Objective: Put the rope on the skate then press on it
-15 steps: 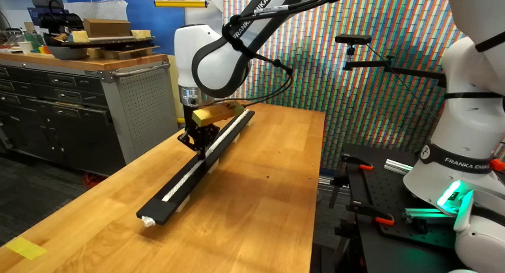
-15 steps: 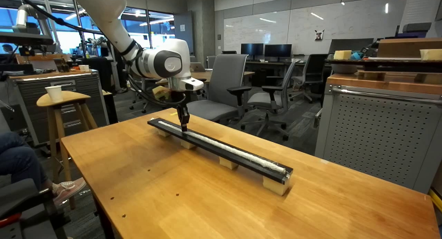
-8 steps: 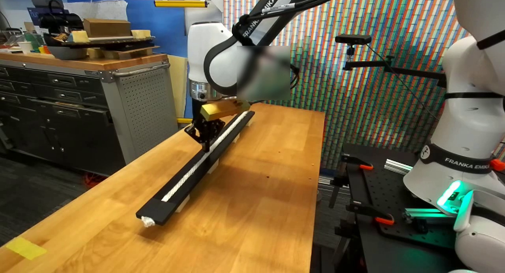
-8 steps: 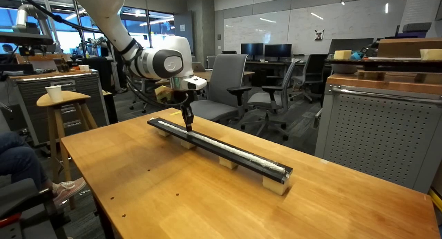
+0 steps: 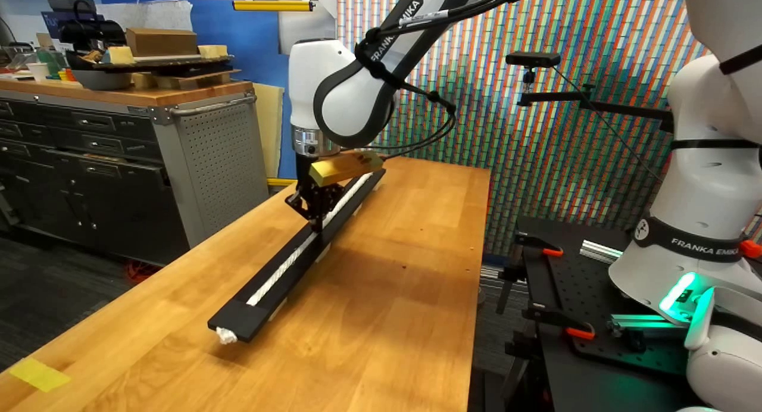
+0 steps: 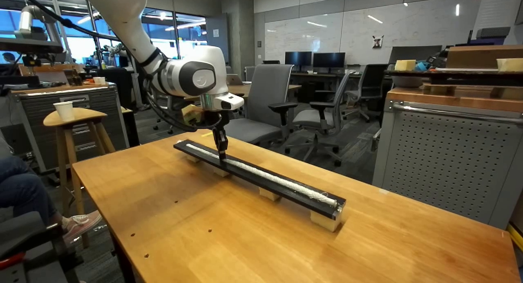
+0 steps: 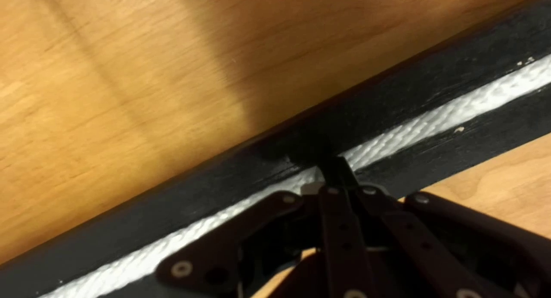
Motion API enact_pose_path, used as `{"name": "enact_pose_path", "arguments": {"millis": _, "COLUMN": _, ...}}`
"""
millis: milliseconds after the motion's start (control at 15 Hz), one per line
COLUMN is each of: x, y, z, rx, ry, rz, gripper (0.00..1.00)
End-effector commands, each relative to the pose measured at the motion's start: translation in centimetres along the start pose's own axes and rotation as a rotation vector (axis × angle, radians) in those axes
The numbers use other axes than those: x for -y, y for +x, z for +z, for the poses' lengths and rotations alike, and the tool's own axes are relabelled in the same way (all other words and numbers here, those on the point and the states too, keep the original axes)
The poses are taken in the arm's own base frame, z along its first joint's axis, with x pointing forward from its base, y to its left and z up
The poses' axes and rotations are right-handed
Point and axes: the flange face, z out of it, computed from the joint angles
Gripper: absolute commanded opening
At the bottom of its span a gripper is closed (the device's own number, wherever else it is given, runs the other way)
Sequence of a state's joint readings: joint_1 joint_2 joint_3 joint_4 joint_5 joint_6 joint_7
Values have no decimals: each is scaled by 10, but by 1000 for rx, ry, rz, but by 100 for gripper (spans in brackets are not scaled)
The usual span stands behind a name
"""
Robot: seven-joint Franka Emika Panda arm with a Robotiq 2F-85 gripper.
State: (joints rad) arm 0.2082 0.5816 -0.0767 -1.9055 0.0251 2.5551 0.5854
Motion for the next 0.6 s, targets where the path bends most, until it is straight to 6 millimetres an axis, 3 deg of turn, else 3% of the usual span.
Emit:
{"name": "enact_pose_path", "arguments": {"millis": 0, "x": -5, "y": 9, "z": 17, "rx": 28, "ry": -21, "rz": 0, "gripper": 0}}
{"name": "enact_pose_path", "arguments": {"millis": 267, "x": -4, "y": 15, "z": 20, "rx": 43, "ry": -25, "rz": 4, "gripper": 0}}
{"name": "enact_pose_path", "arguments": {"millis": 533, "x": -6, "y": 11, "z": 7, "rx": 25, "ry": -17, "rz": 3, "gripper": 0}}
